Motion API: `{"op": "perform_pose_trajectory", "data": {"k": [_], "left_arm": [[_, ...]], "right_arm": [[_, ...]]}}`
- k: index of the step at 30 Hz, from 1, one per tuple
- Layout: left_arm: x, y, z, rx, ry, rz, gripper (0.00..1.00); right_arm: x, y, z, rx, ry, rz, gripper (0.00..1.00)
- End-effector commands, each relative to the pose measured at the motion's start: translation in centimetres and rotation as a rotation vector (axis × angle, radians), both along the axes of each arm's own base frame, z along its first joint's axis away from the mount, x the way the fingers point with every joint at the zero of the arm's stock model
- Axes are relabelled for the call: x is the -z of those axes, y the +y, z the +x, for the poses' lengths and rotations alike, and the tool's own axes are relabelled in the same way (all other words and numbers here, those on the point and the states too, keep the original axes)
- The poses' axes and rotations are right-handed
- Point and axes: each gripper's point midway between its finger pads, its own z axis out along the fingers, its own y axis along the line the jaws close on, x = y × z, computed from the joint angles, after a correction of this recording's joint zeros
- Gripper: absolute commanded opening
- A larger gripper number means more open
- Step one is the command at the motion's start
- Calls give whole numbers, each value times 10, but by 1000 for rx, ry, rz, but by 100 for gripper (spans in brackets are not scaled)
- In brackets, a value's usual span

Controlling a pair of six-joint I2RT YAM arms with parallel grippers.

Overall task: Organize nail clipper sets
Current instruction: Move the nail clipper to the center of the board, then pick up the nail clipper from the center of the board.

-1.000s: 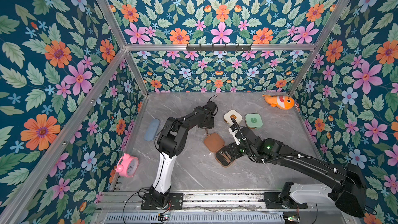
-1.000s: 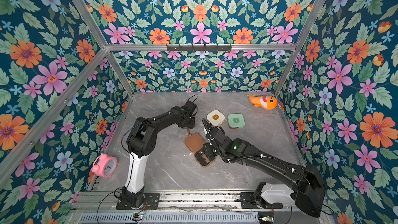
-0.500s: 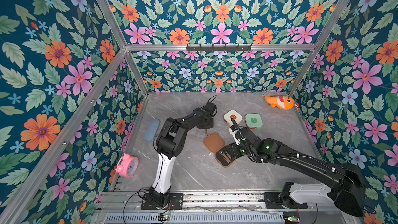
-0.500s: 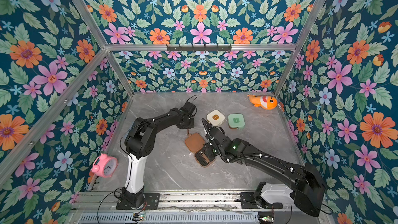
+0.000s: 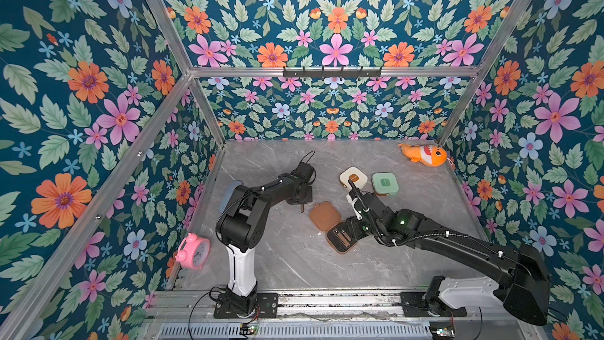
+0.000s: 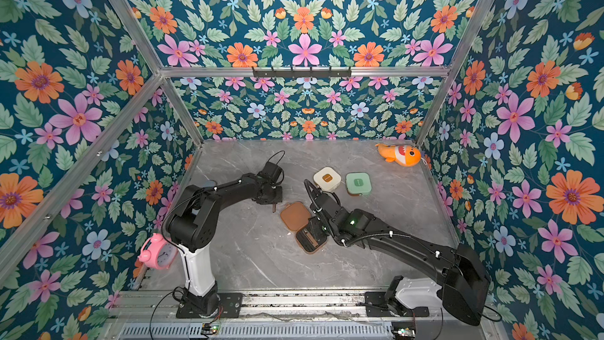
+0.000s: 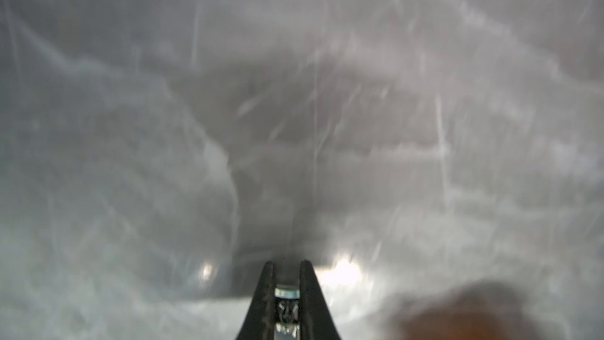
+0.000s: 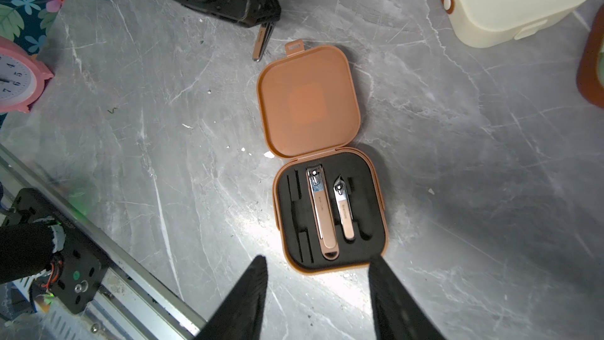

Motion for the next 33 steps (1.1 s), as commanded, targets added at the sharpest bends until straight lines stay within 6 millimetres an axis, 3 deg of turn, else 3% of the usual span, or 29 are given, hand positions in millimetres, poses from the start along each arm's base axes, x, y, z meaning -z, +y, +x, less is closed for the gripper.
{"op": "perform_pose_trajectory", "data": {"k": [1, 8, 13, 16, 20, 25, 33], "left_arm": [[11, 12, -43, -25, 116, -10, 0], [11, 24, -109, -66, 131, -15, 0], [14, 13, -149, -65, 137, -28, 0], [13, 5, -162, -70, 138, -64, 2], [6, -7, -167, -62, 137, -110, 10], [0, -19, -164, -44, 134, -136, 27], [-36, -23, -139, -15, 55, -123, 44]], "right_arm": [[2, -2, 2, 17, 9, -16, 52], [3, 6, 6, 0, 12, -16, 52], [5, 12, 9, -7, 18, -23, 51], [5, 14, 9, -9, 24, -11, 51], [4, 15, 8, -7, 29, -3, 51], [-1, 10, 7, 8, 28, -12, 51], [-9, 9, -6, 58, 67, 30, 50]]}}
